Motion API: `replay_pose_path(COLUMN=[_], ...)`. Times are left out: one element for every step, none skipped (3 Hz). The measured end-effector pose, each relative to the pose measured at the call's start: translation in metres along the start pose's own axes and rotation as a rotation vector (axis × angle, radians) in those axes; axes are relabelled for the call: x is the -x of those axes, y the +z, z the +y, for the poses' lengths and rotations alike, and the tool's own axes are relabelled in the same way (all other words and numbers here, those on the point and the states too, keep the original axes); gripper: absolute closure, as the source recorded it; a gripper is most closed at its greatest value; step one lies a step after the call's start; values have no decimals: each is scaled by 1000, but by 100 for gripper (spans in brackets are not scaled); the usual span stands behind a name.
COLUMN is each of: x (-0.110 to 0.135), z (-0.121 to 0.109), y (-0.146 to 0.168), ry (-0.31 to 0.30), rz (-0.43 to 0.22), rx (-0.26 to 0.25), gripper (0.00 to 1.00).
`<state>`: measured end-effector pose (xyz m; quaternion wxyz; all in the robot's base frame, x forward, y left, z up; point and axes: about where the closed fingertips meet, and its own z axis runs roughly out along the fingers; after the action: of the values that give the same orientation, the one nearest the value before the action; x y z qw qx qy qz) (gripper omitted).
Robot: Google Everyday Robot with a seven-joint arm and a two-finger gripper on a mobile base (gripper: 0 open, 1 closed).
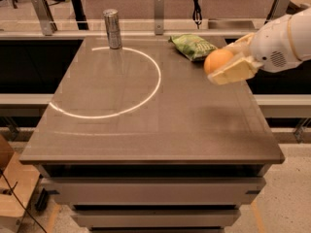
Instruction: Move orange near redbull can
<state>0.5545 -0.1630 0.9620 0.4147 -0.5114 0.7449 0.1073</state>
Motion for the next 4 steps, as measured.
replay_pose_path(x=[22,34,35,29], z=[-23,-48,-68,-85], y=[30,64,101,135], ry=[20,62,101,177], rz=[-113,-213,-278,-325], rx=[-69,-108,-116,-88], gripper=[100,100,100,100])
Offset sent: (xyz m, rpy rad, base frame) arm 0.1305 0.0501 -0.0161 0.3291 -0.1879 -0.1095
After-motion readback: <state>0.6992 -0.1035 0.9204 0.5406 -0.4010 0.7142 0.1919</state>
